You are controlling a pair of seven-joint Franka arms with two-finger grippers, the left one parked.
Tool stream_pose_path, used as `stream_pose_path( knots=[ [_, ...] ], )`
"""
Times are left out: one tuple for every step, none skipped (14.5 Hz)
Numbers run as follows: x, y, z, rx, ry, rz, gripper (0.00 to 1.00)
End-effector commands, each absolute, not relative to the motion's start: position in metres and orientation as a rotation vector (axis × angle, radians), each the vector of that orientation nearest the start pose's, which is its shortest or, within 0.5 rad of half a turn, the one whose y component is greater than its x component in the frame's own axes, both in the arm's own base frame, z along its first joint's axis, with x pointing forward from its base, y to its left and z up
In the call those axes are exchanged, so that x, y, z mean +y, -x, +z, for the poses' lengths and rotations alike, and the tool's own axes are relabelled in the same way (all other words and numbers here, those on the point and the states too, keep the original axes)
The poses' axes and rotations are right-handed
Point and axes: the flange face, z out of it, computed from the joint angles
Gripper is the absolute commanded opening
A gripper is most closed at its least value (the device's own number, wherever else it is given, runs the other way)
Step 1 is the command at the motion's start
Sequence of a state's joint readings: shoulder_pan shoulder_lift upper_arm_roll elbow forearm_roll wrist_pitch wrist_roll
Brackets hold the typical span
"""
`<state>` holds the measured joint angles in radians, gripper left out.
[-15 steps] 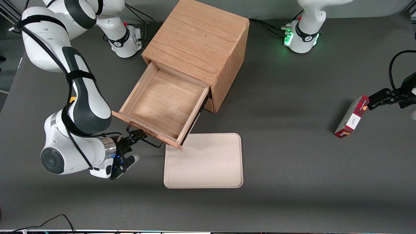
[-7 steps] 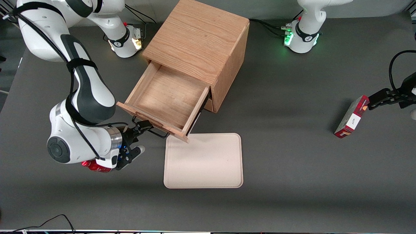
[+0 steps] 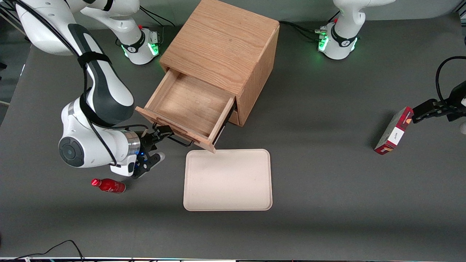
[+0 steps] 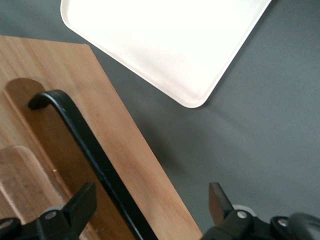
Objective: Close top drawer
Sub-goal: 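Push the drawer front with the right gripper into the cabinet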
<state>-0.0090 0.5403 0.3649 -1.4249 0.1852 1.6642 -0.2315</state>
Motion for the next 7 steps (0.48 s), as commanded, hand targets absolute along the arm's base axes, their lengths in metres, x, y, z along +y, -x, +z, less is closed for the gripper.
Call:
stream_pose_path(
  knots=[
    [0.211, -0.612, 0.386, -0.658, 2.664, 0.410, 1.00],
    [0.212, -0.607, 0.385, -0.650, 2.655, 0.417, 1.00],
    [0.211, -0.604, 0.386, -0.648, 2.656, 0.420, 1.00],
    [0.212, -0.600, 0.387, -0.645, 2.657, 0.423, 1.00],
    [0.213, -0.595, 0.390, -0.637, 2.651, 0.425, 1.00],
    [0.213, -0.589, 0.390, -0.624, 2.645, 0.428, 1.00],
    [0.213, -0.582, 0.389, -0.618, 2.652, 0.423, 1.00]
  ],
)
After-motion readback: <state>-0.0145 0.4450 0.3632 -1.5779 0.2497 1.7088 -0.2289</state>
